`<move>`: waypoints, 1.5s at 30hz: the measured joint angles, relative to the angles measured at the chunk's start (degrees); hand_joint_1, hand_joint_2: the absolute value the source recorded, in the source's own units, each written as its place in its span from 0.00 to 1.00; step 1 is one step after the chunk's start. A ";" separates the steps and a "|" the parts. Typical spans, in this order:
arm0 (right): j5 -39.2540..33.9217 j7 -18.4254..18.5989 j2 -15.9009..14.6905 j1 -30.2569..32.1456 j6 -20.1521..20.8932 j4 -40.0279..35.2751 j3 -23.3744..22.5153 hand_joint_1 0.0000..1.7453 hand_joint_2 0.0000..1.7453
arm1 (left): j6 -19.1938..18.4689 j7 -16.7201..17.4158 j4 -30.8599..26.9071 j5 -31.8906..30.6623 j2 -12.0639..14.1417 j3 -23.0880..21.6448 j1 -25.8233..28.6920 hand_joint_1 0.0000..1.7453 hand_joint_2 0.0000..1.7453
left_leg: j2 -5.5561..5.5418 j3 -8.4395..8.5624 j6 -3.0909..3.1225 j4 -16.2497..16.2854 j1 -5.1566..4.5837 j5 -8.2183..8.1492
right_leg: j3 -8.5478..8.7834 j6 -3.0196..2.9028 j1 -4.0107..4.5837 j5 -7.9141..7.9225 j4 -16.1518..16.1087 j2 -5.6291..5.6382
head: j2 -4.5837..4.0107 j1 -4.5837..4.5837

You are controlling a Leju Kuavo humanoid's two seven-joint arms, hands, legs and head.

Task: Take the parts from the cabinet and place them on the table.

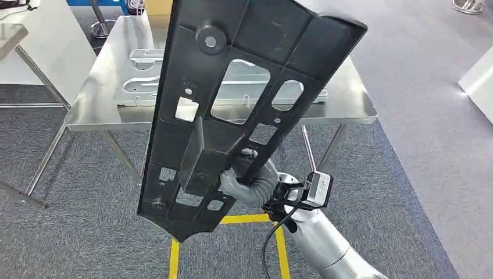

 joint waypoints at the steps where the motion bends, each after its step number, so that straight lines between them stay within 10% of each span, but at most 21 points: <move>1: -0.04 -0.09 -0.02 0.05 0.00 0.13 0.00 0.95 1.00 | -0.02 0.02 0.00 0.02 -0.29 0.00 -0.19 0.00 1.00 | -0.06 0.77 -0.38 0.33 -0.27 -0.50 | -0.20 -0.26 0.31 0.25 -0.61 0.07 | 0.00 -0.04; 6: -0.02 -0.07 0.17 -0.13 -0.04 0.11 0.02 0.95 1.00 | -0.04 -0.04 0.00 0.02 -0.33 -0.04 -0.51 0.00 1.00 | 0.17 0.42 -1.86 3.46 0.00 -0.23 | 2.59 -1.60 -0.07 -0.76 -2.17 0.13 | 0.00 0.11; 11: -0.02 -0.04 0.44 -0.03 -0.04 0.20 0.02 0.95 1.00 | 0.00 0.04 0.00 0.02 -0.15 -0.04 -0.31 0.00 1.00 | 0.23 -10.65 -3.45 17.22 0.54 -6.87 | 5.44 -1.89 -0.27 -3.47 -2.21 0.21 | 0.00 0.07; 13: -0.02 -0.04 0.44 -0.01 -0.04 0.26 0.02 0.95 1.00 | 0.00 0.04 0.00 0.02 -0.15 -0.07 -0.23 0.00 1.00 | 0.26 -10.28 -3.68 12.24 0.85 -4.17 | 7.15 -1.57 -0.44 -4.77 -2.18 0.27 | 0.00 0.07; 16: -0.02 -0.07 0.44 -0.06 -0.04 0.33 0.02 0.95 1.00 | 0.00 0.04 0.00 0.02 -0.13 -0.04 -0.02 0.00 1.00 | 0.88 -8.25 -3.34 1.25 0.93 7.37 | 9.69 -0.59 -0.50 -6.95 -1.79 0.21 | 0.00 0.11; 20: -0.02 -0.06 0.57 -0.17 -0.02 0.35 0.11 0.95 1.00 | 0.02 -0.13 0.00 0.02 -0.17 -0.07 -0.01 0.00 1.00 | 0.68 -6.86 -1.33 0.83 0.61 6.08 | 9.93 0.95 -0.42 -6.96 -1.75 0.29 | 0.00 0.09; 23: -0.07 -0.13 0.59 -0.35 -0.02 0.22 0.11 0.95 1.00 | 0.07 -0.17 0.00 0.02 -0.13 -0.05 -0.20 0.00 1.00 | 0.51 -5.26 -0.44 0.14 0.70 5.15 | 3.68 1.69 -0.62 -6.91 8.69 0.15 | 0.00 0.09; 25: -0.07 -0.13 0.57 -0.12 -0.07 0.24 0.11 0.95 1.00 | 0.15 -0.24 0.00 0.02 -0.11 -0.05 -0.16 0.00 1.00 | 0.41 -4.32 -0.24 0.14 0.52 4.09 | -2.22 1.80 -0.65 -11.75 15.91 0.15 | 0.00 0.09; 27: -0.07 -0.13 0.52 -0.03 -0.28 0.24 0.11 0.95 1.00 | 0.15 -0.39 0.00 0.02 -0.11 -0.07 0.02 0.00 1.00 | 0.28 -2.84 -0.14 0.14 0.23 2.96 | -4.52 1.51 -0.58 -13.47 16.15 0.14 | 0.00 0.09; 29: -0.35 -0.35 0.50 0.05 -0.55 0.20 0.00 0.95 1.00 | 0.13 -0.59 0.00 0.02 -0.11 -0.07 -0.11 0.00 1.00 | 0.58 -0.79 0.06 0.11 -0.20 1.52 | -3.04 0.25 -0.12 -8.71 8.68 -0.08 | 0.00 0.09; 31: -1.40 -0.70 0.50 0.20 -0.42 -0.04 -0.28 0.95 1.00 | 0.09 -0.63 0.00 0.02 -0.24 -0.07 0.03 0.00 1.00 | 0.75 0.85 -0.06 -0.01 -0.56 0.18 | -1.29 -1.98 1.25 0.84 -0.21 -2.74 | 0.00 0.09; 36: -2.25 -0.94 0.90 0.47 -0.17 -1.14 -0.77 0.95 1.00 | 0.00 -0.50 0.00 0.02 -0.06 -0.07 -0.30 0.00 1.00 | 1.41 1.94 -1.53 2.30 -1.06 -0.80 | 1.13 -2.61 0.79 0.53 -1.81 -0.24 | 0.00 0.07; 38: -2.36 -0.94 1.09 0.42 -0.17 -1.20 -0.79 0.95 1.00 | 0.00 -0.50 0.00 0.02 -0.04 -0.07 -0.58 0.00 1.00 | 0.97 -1.52 -2.25 9.28 -0.60 -1.33 | 2.24 -3.25 0.76 -0.38 -1.85 0.26 | 0.00 0.09; 42: -2.38 -0.94 1.11 1.00 -0.04 -1.20 -0.81 0.95 1.00 | 0.02 -0.50 0.00 0.02 0.20 -0.07 -0.35 0.00 1.00 | 0.98 -9.33 -3.56 16.91 0.51 -8.46 | 4.29 -2.82 0.46 -2.38 -1.81 2.25 | 0.00 0.07; 43: -2.36 -0.94 1.11 1.13 0.02 -1.25 -0.87 0.95 1.00 | 0.04 -0.57 0.00 0.02 0.20 -0.07 -0.33 0.00 1.00 | 0.97 -9.29 -3.84 14.85 0.76 -7.53 | 5.05 -2.58 0.31 -2.95 -1.78 2.68 | 0.00 0.07; 45: -2.27 -0.92 1.14 1.23 -0.09 -1.70 -0.96 0.95 1.00 | 0.09 -0.81 0.00 0.02 0.24 -0.07 -0.26 0.00 1.00 | 0.39 -7.60 -4.60 5.91 1.28 -0.07 | 6.82 -1.93 -0.16 -4.45 -1.56 3.49 | 0.00 0.09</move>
